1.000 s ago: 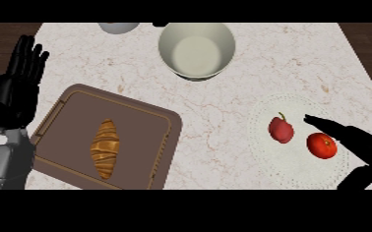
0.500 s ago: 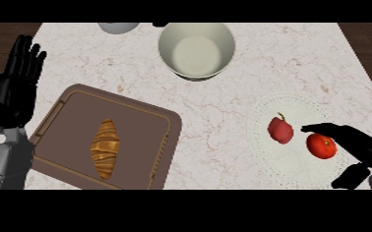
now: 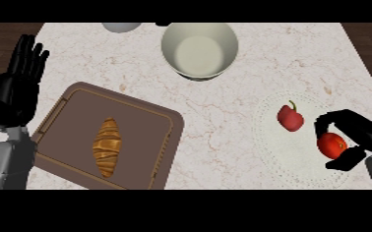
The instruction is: Pick the tomato from the placemat and place it in the bowl
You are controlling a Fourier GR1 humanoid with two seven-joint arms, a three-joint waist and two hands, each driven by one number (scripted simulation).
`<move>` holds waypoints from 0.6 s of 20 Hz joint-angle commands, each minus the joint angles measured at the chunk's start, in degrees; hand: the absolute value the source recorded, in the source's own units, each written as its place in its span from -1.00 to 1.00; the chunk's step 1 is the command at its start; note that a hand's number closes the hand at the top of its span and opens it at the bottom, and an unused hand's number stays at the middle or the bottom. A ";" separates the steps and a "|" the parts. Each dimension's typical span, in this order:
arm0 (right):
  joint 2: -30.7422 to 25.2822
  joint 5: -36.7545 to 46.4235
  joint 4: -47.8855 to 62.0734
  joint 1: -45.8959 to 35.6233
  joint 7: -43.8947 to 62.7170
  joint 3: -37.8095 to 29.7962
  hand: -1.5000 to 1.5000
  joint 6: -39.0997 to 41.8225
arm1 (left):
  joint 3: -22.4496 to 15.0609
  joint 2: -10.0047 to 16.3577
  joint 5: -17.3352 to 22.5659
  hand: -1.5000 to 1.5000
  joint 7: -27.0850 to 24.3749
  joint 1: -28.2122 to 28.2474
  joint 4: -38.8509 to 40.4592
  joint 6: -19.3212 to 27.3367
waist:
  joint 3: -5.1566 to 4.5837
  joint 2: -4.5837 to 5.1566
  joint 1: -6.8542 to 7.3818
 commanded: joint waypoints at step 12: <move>-15.81 8.23 18.11 -29.15 -4.53 -0.54 1.00 -0.70 | -4.41 -2.14 -0.45 0.00 0.35 -6.52 0.14 -1.51 | 0.77 3.83 9.05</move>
